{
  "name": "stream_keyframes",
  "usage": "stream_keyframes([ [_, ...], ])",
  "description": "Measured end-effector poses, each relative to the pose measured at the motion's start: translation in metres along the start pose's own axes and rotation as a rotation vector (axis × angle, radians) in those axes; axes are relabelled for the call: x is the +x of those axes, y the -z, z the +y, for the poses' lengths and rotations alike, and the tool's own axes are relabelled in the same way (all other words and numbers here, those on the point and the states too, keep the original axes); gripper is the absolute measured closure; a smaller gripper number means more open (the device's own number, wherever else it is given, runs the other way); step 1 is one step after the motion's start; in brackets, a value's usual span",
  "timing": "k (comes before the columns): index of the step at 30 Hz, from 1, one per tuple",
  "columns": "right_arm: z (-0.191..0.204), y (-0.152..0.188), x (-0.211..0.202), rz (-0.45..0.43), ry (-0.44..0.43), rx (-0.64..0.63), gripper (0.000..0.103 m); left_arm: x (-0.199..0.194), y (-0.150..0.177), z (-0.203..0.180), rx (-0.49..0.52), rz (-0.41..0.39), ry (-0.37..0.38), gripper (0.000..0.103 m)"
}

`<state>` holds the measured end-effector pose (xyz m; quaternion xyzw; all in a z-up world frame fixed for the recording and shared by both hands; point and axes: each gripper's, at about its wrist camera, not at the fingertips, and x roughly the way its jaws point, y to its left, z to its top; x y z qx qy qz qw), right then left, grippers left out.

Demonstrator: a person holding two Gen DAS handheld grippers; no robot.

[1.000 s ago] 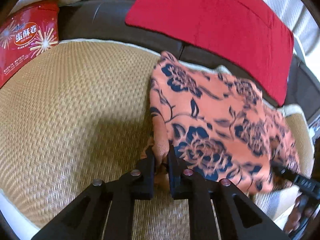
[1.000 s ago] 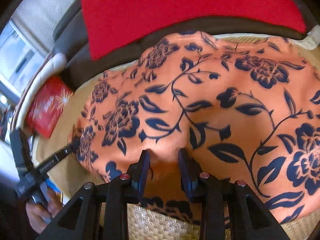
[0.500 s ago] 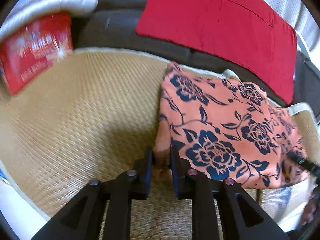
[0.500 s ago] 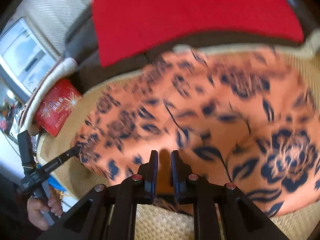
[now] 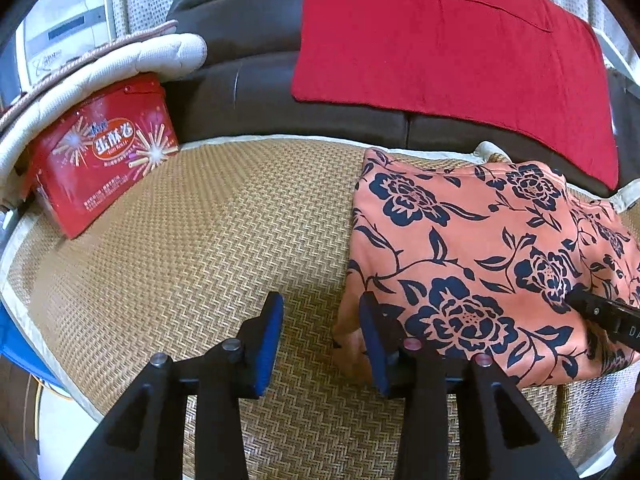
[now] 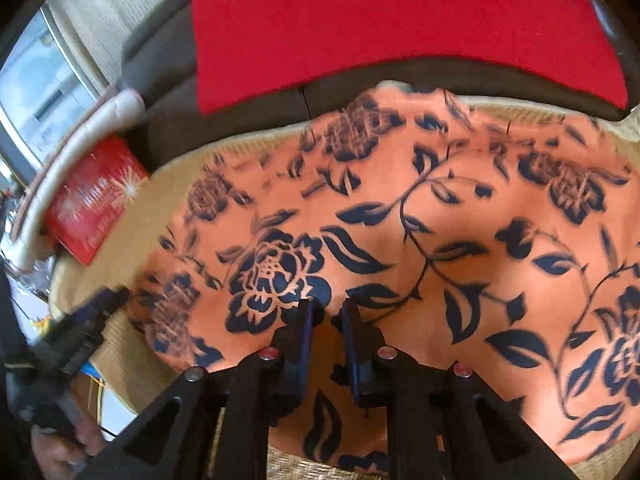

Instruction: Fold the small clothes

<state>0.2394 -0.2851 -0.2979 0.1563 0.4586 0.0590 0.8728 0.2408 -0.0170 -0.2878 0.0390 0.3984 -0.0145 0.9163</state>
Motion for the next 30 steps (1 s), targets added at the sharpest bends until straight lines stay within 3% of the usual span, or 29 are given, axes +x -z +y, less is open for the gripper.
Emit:
stream_keyframes([
  [6,-0.017,0.002,-0.003,0.008,-0.07,0.051,0.084,-0.003,0.001,-0.003,0.006,-0.019,-0.012,0.063],
  [13,-0.014,0.004,-0.006,-0.002,-0.067,0.021,0.084,-0.009,0.002,-0.009,0.028,-0.043,-0.024,0.06],
  [16,-0.016,0.005,-0.006,-0.002,-0.077,0.034,0.084,-0.015,0.003,-0.011,0.023,-0.054,-0.013,0.05],
  [17,-0.017,0.005,-0.005,-0.002,-0.081,0.039,0.084,-0.018,0.003,-0.011,0.019,-0.056,-0.005,0.042],
  [19,-0.018,0.005,-0.006,-0.005,-0.086,0.045,0.084,-0.025,0.004,-0.01,-0.002,-0.049,0.035,0.036],
  [23,-0.02,0.006,-0.007,-0.012,-0.087,0.051,0.084,-0.033,0.016,-0.004,-0.082,0.005,0.191,0.025],
  [26,-0.019,0.007,-0.007,-0.014,-0.085,0.057,0.084,-0.025,0.03,0.008,-0.2,0.102,0.321,0.025],
  [30,-0.019,0.007,-0.007,-0.015,-0.085,0.065,0.084,-0.007,0.044,0.022,-0.367,0.214,0.442,0.025],
])
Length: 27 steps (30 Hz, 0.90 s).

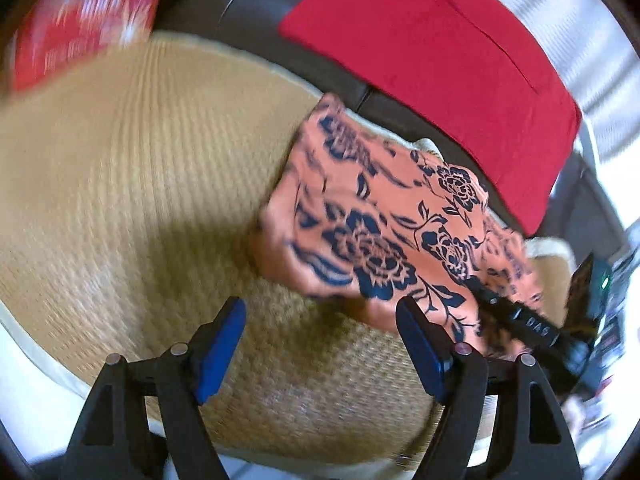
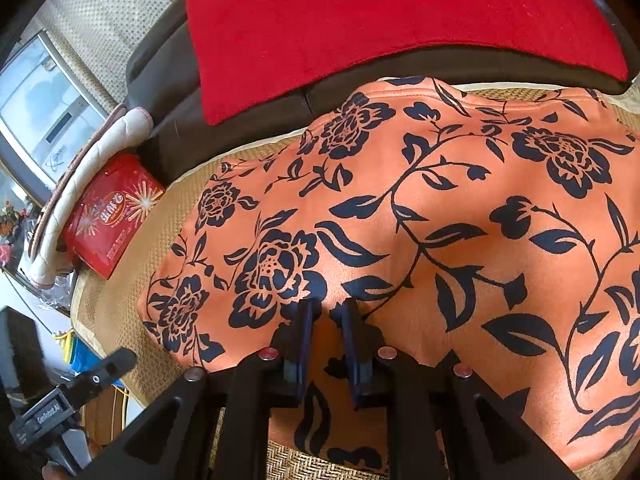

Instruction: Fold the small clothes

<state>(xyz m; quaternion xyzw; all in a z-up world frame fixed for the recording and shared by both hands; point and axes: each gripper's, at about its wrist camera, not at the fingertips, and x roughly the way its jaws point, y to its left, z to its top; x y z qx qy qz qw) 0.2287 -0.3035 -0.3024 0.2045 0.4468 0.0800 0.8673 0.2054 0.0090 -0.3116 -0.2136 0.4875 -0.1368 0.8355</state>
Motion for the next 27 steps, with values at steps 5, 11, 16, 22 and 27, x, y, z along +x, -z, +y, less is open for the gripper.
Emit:
stream_keyframes([
  [5,0.0,0.0,0.0,0.002,-0.005,0.002,0.084,0.009,0.002,0.014,-0.112,0.022,0.101,0.026],
  [11,0.0,0.0,0.0,0.005,-0.005,0.001,0.084,0.023,-0.011,0.018,-0.172,0.001,0.159,0.034],
  [16,0.0,0.0,-0.001,0.005,-0.006,-0.003,0.084,0.047,-0.018,0.033,-0.316,0.055,0.248,0.047],
  [22,0.0,0.0,0.0,0.006,-0.014,0.001,0.084,0.059,-0.03,0.025,-0.349,0.03,0.279,0.065],
  [27,-0.002,0.002,0.0,0.006,-0.032,0.014,0.084,0.058,-0.047,0.014,-0.309,0.004,0.255,0.076],
])
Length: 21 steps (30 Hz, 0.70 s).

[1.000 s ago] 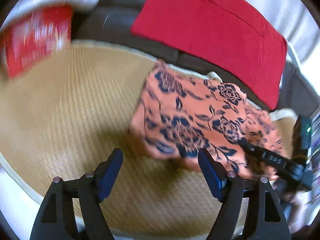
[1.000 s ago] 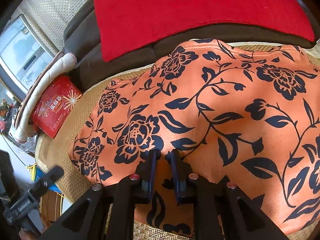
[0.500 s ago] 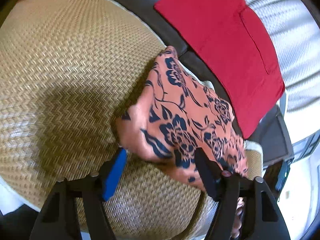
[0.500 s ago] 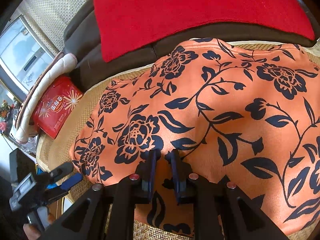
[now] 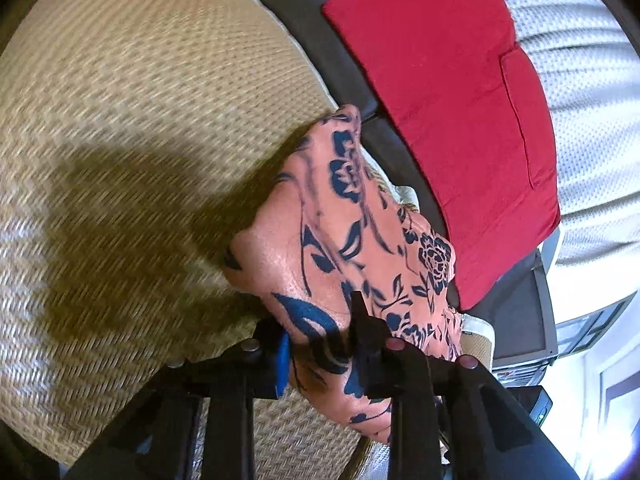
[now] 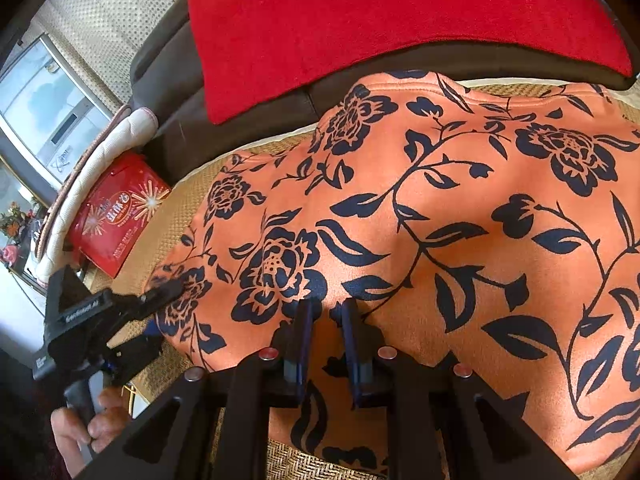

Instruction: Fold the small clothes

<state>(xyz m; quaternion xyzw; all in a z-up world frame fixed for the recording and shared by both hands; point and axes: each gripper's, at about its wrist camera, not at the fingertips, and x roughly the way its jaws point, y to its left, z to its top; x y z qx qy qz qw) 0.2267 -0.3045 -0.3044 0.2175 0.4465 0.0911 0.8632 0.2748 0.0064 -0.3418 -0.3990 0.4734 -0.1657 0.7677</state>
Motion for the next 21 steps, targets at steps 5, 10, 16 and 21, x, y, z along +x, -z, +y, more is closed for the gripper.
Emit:
stream_keyframes([
  [5,-0.005,0.001,0.0,0.008,-0.035,0.019,0.084,0.013,-0.011,0.015,-0.174,0.085,-0.023,0.027],
  [10,-0.008,0.0,0.0,0.018,-0.054,0.018,0.084,0.012,-0.012,0.007,-0.098,0.026,-0.072,0.046],
  [16,-0.011,0.002,-0.004,0.029,-0.064,0.013,0.084,0.021,-0.008,-0.01,0.101,-0.047,-0.162,0.078],
  [21,-0.017,0.0,-0.008,0.063,-0.094,0.034,0.084,0.023,0.007,-0.052,0.418,-0.114,-0.284,0.08],
])
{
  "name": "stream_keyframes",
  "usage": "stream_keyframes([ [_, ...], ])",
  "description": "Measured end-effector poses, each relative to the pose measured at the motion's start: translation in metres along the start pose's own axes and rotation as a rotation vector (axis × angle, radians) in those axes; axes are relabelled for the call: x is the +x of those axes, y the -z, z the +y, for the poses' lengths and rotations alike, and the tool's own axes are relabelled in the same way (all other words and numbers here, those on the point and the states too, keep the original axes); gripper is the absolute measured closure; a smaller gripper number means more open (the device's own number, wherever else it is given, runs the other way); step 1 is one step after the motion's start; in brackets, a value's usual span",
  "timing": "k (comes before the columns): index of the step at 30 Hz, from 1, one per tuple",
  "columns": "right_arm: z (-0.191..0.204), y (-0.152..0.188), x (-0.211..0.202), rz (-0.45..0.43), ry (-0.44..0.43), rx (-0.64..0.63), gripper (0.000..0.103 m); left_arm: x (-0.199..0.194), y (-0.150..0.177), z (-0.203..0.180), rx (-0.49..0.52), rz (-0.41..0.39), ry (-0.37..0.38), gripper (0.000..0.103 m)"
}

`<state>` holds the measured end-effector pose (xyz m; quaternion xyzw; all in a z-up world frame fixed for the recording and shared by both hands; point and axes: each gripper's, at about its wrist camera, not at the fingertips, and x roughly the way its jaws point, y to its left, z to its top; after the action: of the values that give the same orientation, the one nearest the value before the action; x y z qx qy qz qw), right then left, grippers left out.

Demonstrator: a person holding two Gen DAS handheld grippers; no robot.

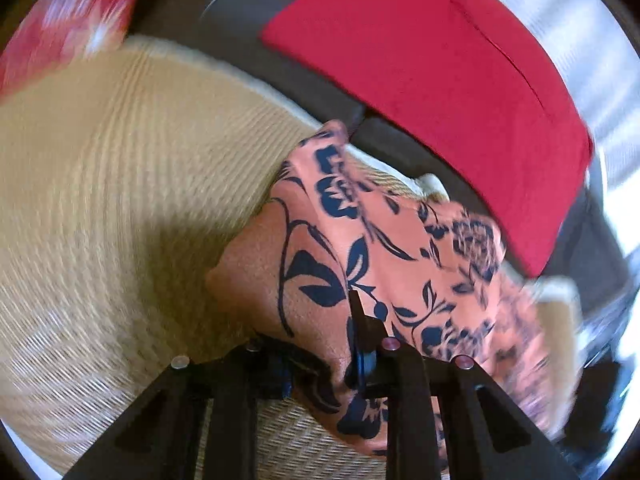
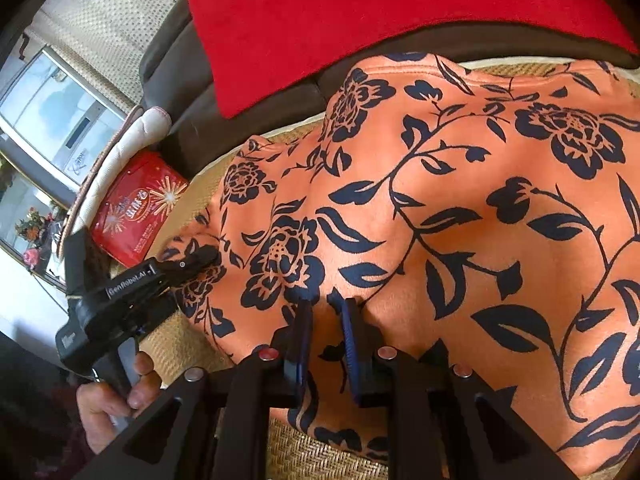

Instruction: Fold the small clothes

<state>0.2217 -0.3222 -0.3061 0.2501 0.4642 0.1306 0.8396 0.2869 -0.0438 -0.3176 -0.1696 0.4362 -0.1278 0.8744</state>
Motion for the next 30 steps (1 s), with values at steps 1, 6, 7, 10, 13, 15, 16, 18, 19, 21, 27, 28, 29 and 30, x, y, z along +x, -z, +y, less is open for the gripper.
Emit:
stream_keyframes([
  [1,-0.001,-0.001,-0.001,0.01,-0.002,0.001,0.084,-0.003,0.002,-0.006,0.051,-0.019,-0.015,0.08],
  [6,-0.002,-0.01,-0.011,0.035,-0.002,-0.006,0.08,-0.014,0.016,-0.048,0.334,-0.113,-0.104,0.081],
  [7,-0.002,-0.012,-0.015,0.023,-0.008,-0.007,0.078,-0.015,0.019,-0.054,0.372,-0.125,-0.113,0.081],
  [10,-0.002,-0.024,-0.026,-0.023,-0.023,-0.019,0.05,-0.014,0.033,-0.078,0.518,-0.172,-0.142,0.081],
  [13,0.001,-0.052,-0.035,-0.07,-0.066,-0.012,0.024,-0.011,0.045,-0.095,0.627,-0.207,-0.176,0.082],
  [15,0.009,-0.079,-0.03,-0.046,-0.123,-0.024,0.024,-0.011,0.049,-0.098,0.658,-0.211,-0.184,0.082],
  [16,0.017,-0.099,-0.022,-0.009,-0.153,-0.039,0.024,-0.008,0.049,-0.101,0.668,-0.213,-0.19,0.082],
  [18,0.034,-0.127,-0.004,0.059,-0.175,-0.066,0.024,-0.007,0.05,-0.102,0.692,-0.22,-0.202,0.082],
  [19,0.045,-0.142,0.008,0.096,-0.172,-0.081,0.024,-0.014,0.053,-0.099,0.698,-0.222,-0.202,0.082],
  [21,0.064,-0.162,0.031,0.157,-0.148,-0.109,0.024,-0.014,0.054,-0.099,0.713,-0.226,-0.205,0.082],
  [27,0.105,-0.188,0.117,0.391,-0.016,-0.193,0.024,-0.017,0.057,-0.097,0.741,-0.228,-0.196,0.082],
  [28,0.105,-0.188,0.129,0.427,0.02,-0.19,0.027,-0.018,0.057,-0.095,0.741,-0.227,-0.189,0.082],
  [29,0.102,-0.187,0.139,0.45,0.054,-0.175,0.038,-0.019,0.056,-0.094,0.74,-0.226,-0.183,0.082],
  [30,0.1,-0.184,0.147,0.472,0.064,-0.172,0.074,-0.019,0.055,-0.093,0.74,-0.226,-0.175,0.082],
])
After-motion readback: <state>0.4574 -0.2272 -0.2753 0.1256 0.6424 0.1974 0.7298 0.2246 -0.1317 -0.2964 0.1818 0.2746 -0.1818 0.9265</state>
